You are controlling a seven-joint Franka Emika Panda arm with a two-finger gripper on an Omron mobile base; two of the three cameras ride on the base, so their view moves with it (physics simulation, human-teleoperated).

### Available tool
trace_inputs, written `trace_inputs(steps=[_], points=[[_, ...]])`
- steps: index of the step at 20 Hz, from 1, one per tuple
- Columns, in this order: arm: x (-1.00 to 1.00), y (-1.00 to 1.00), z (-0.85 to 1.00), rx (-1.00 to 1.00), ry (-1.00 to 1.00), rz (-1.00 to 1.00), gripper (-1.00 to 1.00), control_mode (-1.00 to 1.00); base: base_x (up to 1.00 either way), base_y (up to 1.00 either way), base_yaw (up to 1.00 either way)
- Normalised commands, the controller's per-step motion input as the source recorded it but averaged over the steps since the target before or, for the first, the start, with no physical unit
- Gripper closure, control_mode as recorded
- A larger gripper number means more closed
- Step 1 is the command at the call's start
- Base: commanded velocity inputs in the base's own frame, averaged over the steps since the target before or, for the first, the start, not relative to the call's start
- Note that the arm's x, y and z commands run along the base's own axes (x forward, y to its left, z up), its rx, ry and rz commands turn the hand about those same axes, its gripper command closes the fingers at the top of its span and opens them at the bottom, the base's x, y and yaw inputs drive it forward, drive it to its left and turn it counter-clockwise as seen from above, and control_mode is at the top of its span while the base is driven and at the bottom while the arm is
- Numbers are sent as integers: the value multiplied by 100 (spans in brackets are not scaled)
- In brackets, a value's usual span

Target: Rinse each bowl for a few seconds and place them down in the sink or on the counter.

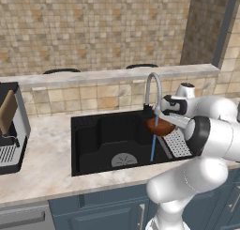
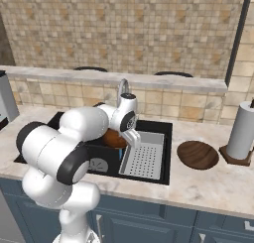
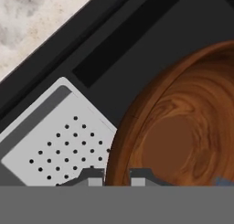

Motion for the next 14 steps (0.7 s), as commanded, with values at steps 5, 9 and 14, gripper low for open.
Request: trace_inputs(steps=[5, 9, 14], points=[[29, 1, -6, 0, 0, 0, 100, -100, 0, 0, 0], [26, 2, -8, 0, 0, 0, 100, -100, 0, 0, 0], [5, 1, -5, 0, 0, 0, 100, -100, 0, 0, 0]])
